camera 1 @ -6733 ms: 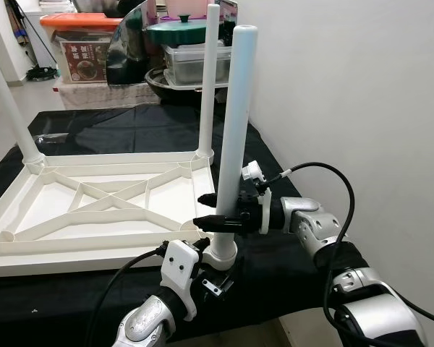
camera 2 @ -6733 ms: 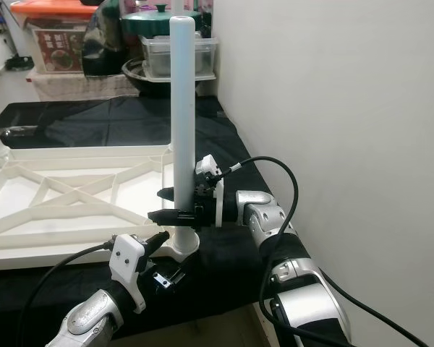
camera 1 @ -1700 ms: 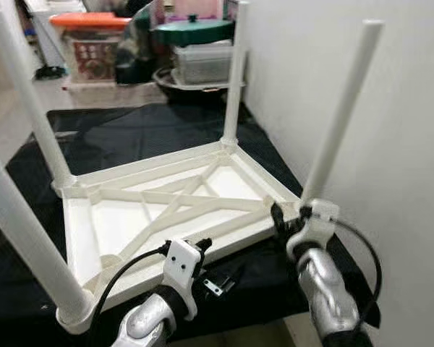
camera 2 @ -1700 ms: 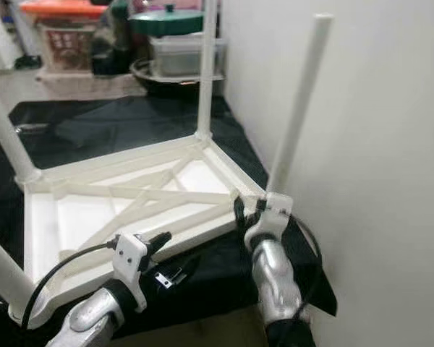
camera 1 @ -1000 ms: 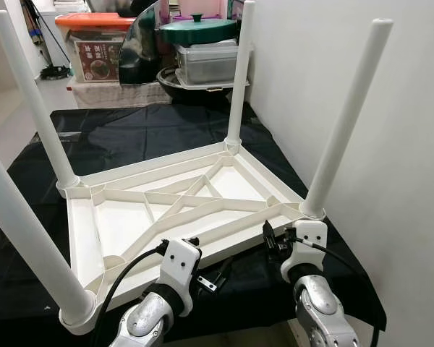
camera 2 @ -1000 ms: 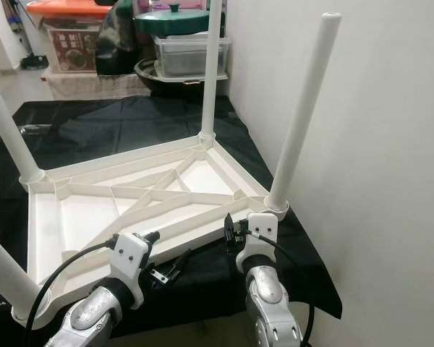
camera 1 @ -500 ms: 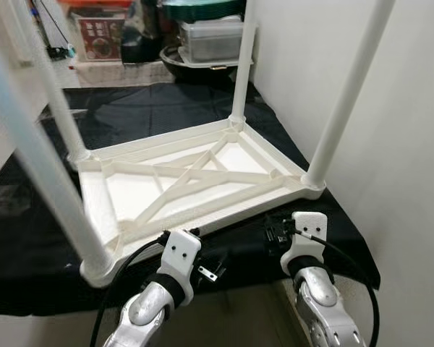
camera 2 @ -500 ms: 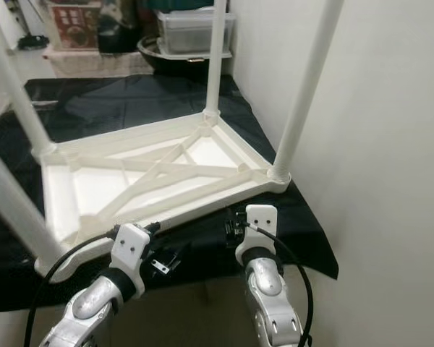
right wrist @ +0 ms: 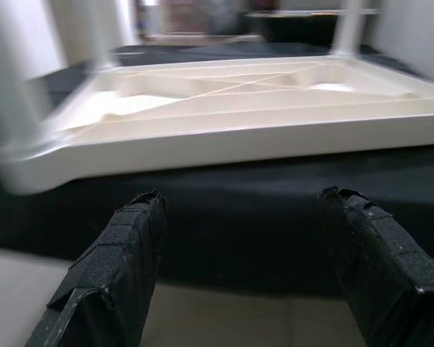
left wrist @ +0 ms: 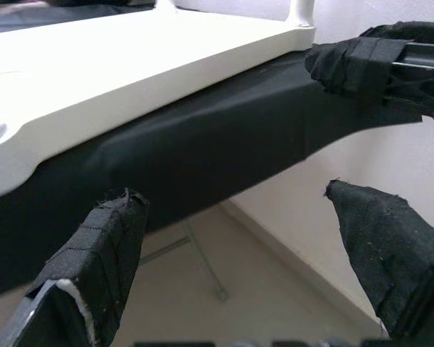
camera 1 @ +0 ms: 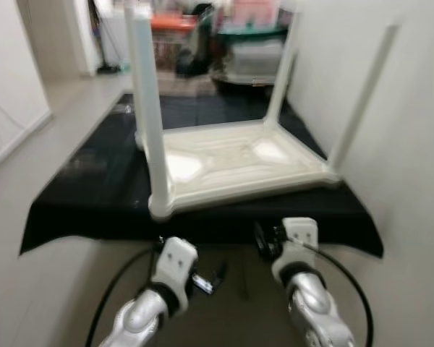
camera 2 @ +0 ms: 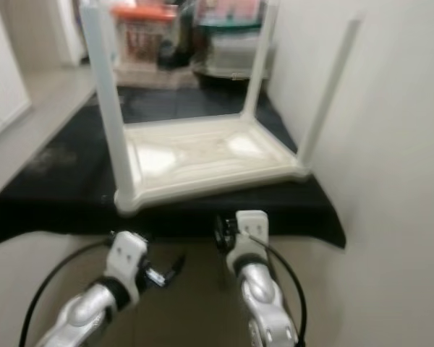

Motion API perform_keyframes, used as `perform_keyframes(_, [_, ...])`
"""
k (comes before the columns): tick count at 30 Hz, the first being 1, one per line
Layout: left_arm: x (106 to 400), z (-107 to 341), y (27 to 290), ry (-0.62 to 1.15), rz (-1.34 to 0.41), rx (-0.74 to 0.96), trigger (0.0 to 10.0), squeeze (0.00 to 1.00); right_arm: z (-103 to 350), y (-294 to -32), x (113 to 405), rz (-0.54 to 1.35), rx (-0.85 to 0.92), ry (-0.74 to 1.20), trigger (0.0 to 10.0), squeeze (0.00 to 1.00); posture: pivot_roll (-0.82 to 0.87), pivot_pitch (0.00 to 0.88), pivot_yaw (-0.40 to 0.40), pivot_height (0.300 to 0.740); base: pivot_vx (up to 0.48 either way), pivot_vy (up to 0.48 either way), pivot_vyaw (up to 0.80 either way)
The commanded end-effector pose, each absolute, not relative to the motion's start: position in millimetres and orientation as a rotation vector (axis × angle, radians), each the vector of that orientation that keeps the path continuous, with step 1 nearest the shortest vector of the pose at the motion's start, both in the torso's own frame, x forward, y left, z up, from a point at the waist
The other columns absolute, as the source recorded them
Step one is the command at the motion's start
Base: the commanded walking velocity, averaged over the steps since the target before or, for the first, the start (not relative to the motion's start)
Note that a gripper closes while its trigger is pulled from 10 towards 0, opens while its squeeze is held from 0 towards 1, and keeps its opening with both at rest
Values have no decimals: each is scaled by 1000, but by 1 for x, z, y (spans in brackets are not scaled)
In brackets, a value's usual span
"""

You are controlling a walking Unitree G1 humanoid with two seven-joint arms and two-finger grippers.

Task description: Building children table

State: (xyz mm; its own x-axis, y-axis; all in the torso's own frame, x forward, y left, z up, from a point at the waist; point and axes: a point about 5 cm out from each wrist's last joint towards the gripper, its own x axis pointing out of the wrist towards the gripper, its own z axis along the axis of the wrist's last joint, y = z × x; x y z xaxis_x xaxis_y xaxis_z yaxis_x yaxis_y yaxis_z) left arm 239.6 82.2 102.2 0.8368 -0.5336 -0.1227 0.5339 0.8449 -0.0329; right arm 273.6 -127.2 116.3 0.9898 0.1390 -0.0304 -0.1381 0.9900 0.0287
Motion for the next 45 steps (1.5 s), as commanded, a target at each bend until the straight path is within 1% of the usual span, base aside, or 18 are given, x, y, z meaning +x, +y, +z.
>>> perform_keyframes(1, [238,100,80,147,-563,6,10000,0,115,-126,272,168,34,39,10000,0,23,0,-34,740,0,0,0])
perform_keyframes(5, [240,102,82,145,-525,8,10000,0,117,-120,270,220,30,32,10000,0,27,0,-36,740,0,0,0])
perform_keyframes(8, [241,103,83,142,-512,8,10000,0,117,-120,270,224,28,32,10000,0,27,0,-36,740,0,0,0])
perform_keyframes(12, [241,101,86,152,-489,-17,10000,0,115,-120,270,218,22,43,10000,0,27,0,-36,740,0,0,800])
perform_keyframes(17, [241,100,86,159,-493,-24,10000,0,113,-124,270,192,41,62,10000,0,25,0,-31,740,0,0,0])
perform_keyframes(32, [239,101,89,157,-454,-35,10000,0,111,-120,268,233,43,80,10000,0,28,0,-34,740,0,0,0])
perform_keyframes(45, [238,97,87,178,-464,-40,10000,0,109,-121,267,234,44,90,10000,0,24,0,-37,740,0,470,0])
